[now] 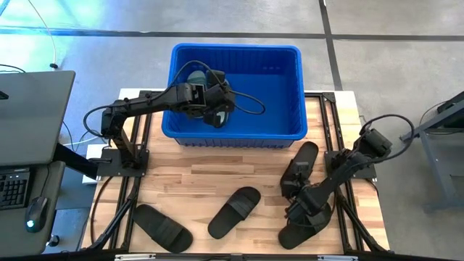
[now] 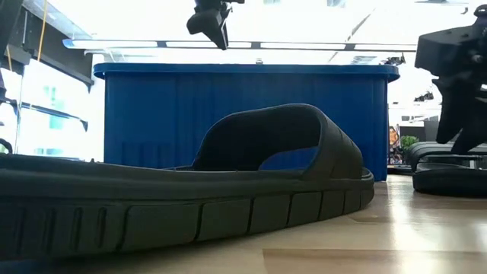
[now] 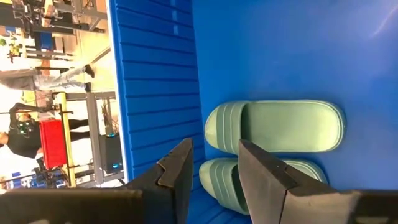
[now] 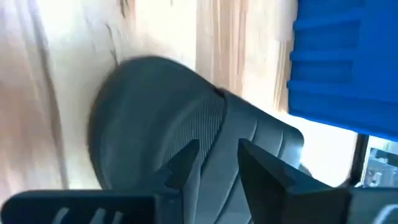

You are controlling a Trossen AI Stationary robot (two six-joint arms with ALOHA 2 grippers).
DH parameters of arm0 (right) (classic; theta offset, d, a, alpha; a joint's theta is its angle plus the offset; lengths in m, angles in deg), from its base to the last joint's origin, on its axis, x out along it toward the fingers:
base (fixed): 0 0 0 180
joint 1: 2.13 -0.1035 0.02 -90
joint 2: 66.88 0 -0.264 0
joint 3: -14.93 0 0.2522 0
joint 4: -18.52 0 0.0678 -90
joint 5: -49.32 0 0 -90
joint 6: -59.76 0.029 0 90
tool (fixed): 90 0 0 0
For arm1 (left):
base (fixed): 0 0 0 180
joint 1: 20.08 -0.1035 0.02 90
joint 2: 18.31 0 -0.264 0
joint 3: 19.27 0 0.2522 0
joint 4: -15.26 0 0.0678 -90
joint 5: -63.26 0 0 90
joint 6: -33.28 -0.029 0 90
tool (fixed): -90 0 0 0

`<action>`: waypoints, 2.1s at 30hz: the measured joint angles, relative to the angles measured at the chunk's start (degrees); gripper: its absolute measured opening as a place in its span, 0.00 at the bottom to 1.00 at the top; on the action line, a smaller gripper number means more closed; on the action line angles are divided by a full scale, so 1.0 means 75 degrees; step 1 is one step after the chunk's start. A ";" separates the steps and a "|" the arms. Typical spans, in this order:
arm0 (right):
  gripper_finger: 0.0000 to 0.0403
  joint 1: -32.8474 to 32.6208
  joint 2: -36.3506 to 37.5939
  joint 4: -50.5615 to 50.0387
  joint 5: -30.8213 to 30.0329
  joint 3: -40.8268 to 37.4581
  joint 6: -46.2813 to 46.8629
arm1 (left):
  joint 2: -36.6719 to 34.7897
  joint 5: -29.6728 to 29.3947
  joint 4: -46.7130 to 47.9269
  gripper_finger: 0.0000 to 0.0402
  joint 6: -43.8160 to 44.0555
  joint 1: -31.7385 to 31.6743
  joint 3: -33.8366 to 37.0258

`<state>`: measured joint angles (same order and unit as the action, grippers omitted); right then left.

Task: Pick and place slides into bin
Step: Put the black slide into the blue bin

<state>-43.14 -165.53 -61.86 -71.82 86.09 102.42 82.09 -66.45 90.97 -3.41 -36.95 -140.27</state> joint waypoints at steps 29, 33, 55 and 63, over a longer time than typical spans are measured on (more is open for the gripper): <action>0.27 0.0017 -0.0006 -0.0521 -0.0168 -0.0801 0.1877 | 0.0000 0.0164 0.0026 0.28 0.0145 0.0000 0.0000; 0.27 0.0017 -0.0006 -0.0545 -0.0232 -0.0953 0.2221 | 0.0003 0.0170 0.0025 0.28 0.0145 0.0000 0.0000; 0.01 0.0020 -0.0003 -0.0717 -0.0322 -0.0899 0.3237 | 0.0012 0.0176 0.0017 0.28 0.0142 0.0000 0.0003; 0.00 0.0020 -0.0003 -0.1193 -0.0384 0.1182 0.1417 | 0.0012 0.0213 0.0015 0.28 0.0142 0.0000 0.0003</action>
<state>-42.99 -165.55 -70.81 -74.70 94.95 113.04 82.17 -64.85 91.08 -2.34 -36.95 -140.25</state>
